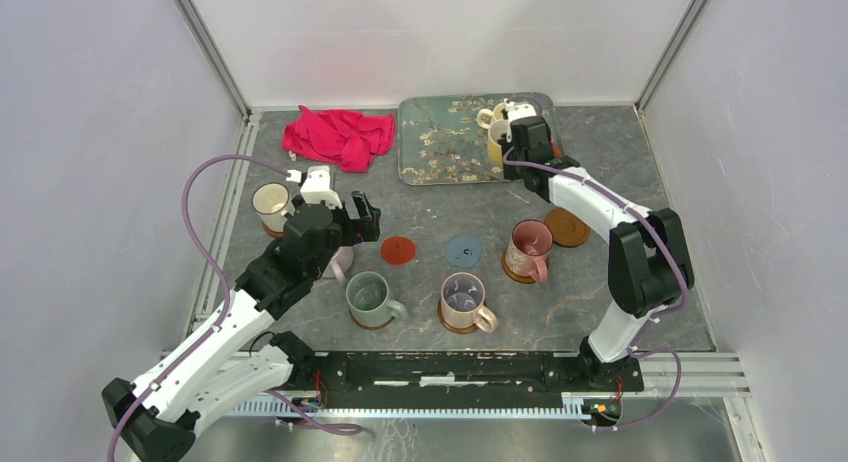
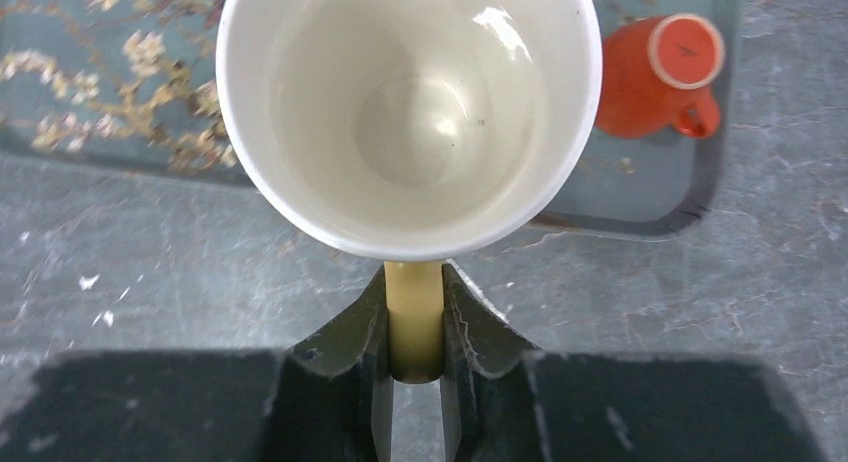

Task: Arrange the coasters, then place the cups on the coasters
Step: Place the cup on the coaster, then pick up the cup from the tray.

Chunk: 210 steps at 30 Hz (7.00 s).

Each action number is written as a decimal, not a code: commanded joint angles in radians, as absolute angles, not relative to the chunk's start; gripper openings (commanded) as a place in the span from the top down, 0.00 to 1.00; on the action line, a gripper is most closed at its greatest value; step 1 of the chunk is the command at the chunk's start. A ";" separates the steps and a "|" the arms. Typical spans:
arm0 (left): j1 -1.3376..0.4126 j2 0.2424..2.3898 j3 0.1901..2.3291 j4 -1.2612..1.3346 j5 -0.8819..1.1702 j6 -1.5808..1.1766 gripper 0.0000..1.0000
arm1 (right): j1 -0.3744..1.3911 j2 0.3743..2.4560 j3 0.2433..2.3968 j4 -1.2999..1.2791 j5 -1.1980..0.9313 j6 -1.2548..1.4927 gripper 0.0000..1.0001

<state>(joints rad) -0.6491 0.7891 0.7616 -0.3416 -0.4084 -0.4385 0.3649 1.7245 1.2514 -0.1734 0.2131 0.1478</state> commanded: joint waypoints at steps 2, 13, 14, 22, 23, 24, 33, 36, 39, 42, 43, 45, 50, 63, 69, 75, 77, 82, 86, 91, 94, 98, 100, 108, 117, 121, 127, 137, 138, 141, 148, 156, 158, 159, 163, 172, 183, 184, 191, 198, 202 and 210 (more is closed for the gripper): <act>-0.646 0.783 0.760 -0.311 -0.413 -0.450 0.00 | 0.434 1.625 1.227 -0.044 0.139 0.095 1.00; -0.646 0.782 0.759 -0.313 -0.415 -0.451 0.00 | 0.601 1.611 1.188 -0.027 0.011 0.013 1.00; -0.646 0.782 0.759 -0.313 -0.416 -0.452 0.00 | 0.611 1.612 1.188 -0.031 0.003 0.007 1.00; -0.646 0.781 0.759 -0.315 -0.431 -0.452 0.00 | 0.710 1.633 1.175 -0.052 -0.084 -0.039 1.00; -0.646 0.780 0.758 -0.316 -0.438 -0.452 0.00 | 0.725 1.639 1.176 -0.062 -0.086 -0.047 1.00; -0.646 0.776 0.759 -0.318 -0.444 -0.453 0.00 | 0.737 1.645 1.177 -0.071 -0.082 -0.052 1.00; -0.647 0.759 0.752 -0.319 -0.469 -0.459 0.00 | 0.827 1.682 1.164 -0.085 -0.083 -0.061 1.00; -0.646 0.758 0.752 -0.319 -0.471 -0.459 0.00 | 0.847 1.690 1.151 -0.086 -0.084 -0.061 1.00; -0.646 0.759 0.751 -0.318 -0.467 -0.460 0.00 | 0.865 1.696 1.148 -0.090 -0.085 -0.062 1.00; -0.646 0.764 0.752 -0.318 -0.465 -0.460 0.00 | 0.884 1.701 1.146 -0.092 -0.085 -0.061 1.00; -0.646 0.764 0.753 -0.318 -0.465 -0.460 0.00 | 0.887 1.703 1.147 -0.093 -0.085 -0.061 1.00; -0.646 0.764 0.752 -0.317 -0.465 -0.460 0.00 | 0.898 1.704 1.145 -0.094 -0.084 -0.062 1.00; -0.646 0.763 0.752 -0.318 -0.464 -0.460 0.00 | 0.913 1.711 1.137 -0.089 -0.085 -0.058 1.00; -0.646 0.761 0.752 -0.320 -0.465 -0.460 0.00 | 0.925 1.754 1.155 -0.063 -0.089 -0.049 1.00; -0.646 0.761 0.752 -0.319 -0.466 -0.460 0.00 | 0.928 1.759 1.156 -0.061 -0.085 -0.048 1.00; -0.646 0.762 0.752 -0.320 -0.463 -0.460 0.00 | 0.932 1.751 1.159 -0.066 -0.068 -0.049 1.00; -0.646 0.762 0.752 -0.321 -0.463 -0.460 0.00 | 0.934 1.754 1.165 -0.069 -0.065 -0.051 1.00; -0.646 0.759 0.750 -0.321 -0.463 -0.462 0.00 | 0.935 1.763 1.169 -0.077 -0.054 -0.052 1.00; -0.646 0.761 0.752 -0.319 -0.463 -0.460 0.00 | 0.936 1.769 1.169 -0.077 -0.047 -0.053 0.97; -0.646 0.762 0.751 -0.319 -0.463 -0.461 0.00 | 0.940 1.766 1.171 -0.084 -0.041 -0.054 0.83; -0.646 0.761 0.752 -0.320 -0.463 -0.460 0.00 | 0.940 1.764 1.172 -0.088 -0.040 -0.054 0.76; -0.646 0.759 0.751 -0.321 -0.464 -0.462 0.00 | 0.943 1.764 1.166 -0.092 -0.039 -0.054 0.68; -0.646 0.761 0.751 -0.322 -0.463 -0.462 0.00 | 0.943 1.764 1.165 -0.093 -0.038 -0.054 0.63; -0.646 0.759 0.750 -0.321 -0.466 -0.462 0.00 | 0.945 1.748 1.164 -0.107 -0.026 -0.055 0.45; -0.646 0.761 0.752 -0.321 -0.462 -0.462 0.00 | 0.945 1.699 1.161 -0.133 -0.007 -0.063 0.18; -0.646 0.764 0.752 -0.321 -0.460 -0.462 0.00 | 0.945 1.659 1.155 -0.144 0.024 -0.066 0.02; -0.646 0.764 0.752 -0.319 -0.459 -0.462 0.00 | 0.929 1.588 1.164 -0.168 0.075 -0.077 0.02; -0.646 0.759 0.752 -0.315 -0.446 -0.462 0.00 | 0.721 1.508 1.165 -0.181 0.158 -0.002 0.02; -0.646 0.759 0.752 -0.315 -0.442 -0.462 0.00 | 0.690 1.501 1.162 -0.170 0.167 0.011 0.02; -0.646 0.759 0.752 -0.310 -0.432 -0.462 0.00 | 0.601 1.493 1.153 -0.131 0.173 0.044 0.02; -0.646 0.755 0.750 -0.309 -0.420 -0.462 0.00 | 0.412 1.544 1.154 -0.009 0.129 0.083 0.02; -0.646 0.753 0.751 -0.307 -0.416 -0.462 0.00 | 0.234 1.678 1.206 0.108 0.047 0.101 0.02; -0.646 0.755 0.751 -0.308 -0.416 -0.462 0.00 | 0.197 1.721 1.229 0.124 0.017 0.100 0.02; -0.646 0.756 0.750 -0.308 -0.416 -0.462 0.00 | 0.177 1.737 1.236 0.136 0.010 0.099 0.02; -0.646 0.759 0.750 -0.308 -0.420 -0.462 0.00 | 0.107 1.809 1.270 0.182 -0.055 0.103 0.02; -0.646 0.772 0.750 -0.308 -0.417 -0.460 0.00 | 0.057 1.963 1.378 0.199 -0.137 0.031 0.02; -0.646 0.788 0.752 -0.310 -0.417 -0.458 0.00 | 0.037 2.080 1.459 0.198 -0.119 -0.043 0.02; -0.646 0.788 0.751 -0.311 -0.417 -0.457 0.00 | 0.035 2.089 1.469 0.196 -0.120 -0.044 0.02; -0.646 0.789 0.752 -0.313 -0.425 -0.457 0.00 | 0.034 2.130 1.491 0.166 -0.141 -0.036 0.02; -0.646 0.789 0.750 -0.313 -0.421 -0.457 0.00 | 0.035 2.112 1.423 0.186 -0.144 -0.032 0.02; -0.647 0.787 0.751 -0.311 -0.422 -0.459 0.00 | 0.036 2.105 1.412 0.188 -0.158 -0.018 0.02; -0.646 0.787 0.751 -0.310 -0.421 -0.459 0.00 | 0.053 2.062 1.377 0.164 -0.146 0.055 0.04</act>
